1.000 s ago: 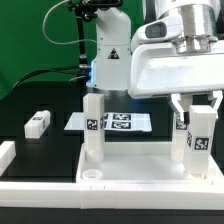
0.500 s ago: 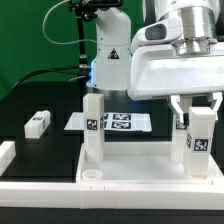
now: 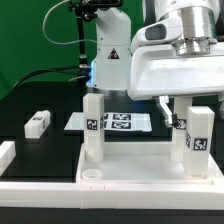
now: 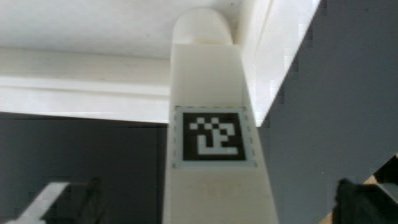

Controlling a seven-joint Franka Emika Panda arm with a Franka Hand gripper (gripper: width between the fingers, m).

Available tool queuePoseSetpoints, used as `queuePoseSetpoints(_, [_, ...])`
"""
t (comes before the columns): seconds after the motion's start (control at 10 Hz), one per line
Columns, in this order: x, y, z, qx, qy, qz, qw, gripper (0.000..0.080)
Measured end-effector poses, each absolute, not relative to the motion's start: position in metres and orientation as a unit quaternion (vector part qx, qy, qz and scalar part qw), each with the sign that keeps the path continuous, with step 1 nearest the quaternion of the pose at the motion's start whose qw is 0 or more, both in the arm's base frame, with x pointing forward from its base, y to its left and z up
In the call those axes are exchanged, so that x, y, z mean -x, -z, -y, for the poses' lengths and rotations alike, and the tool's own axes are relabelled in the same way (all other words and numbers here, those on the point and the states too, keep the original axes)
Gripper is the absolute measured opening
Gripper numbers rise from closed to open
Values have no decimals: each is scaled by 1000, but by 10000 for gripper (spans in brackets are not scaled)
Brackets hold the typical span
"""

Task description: Assemble desk

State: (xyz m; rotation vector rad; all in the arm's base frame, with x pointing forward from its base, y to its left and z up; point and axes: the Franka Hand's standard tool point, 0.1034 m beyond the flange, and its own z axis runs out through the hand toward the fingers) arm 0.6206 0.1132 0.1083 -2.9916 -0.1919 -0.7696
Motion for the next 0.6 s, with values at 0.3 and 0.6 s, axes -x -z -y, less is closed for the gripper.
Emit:
queuePoseSetpoints(0.3, [-621, -108, -113, 966, 249, 62, 23, 648])
queuePoseSetpoints(0.6, [-623, -124, -106, 971, 228, 65, 27, 648])
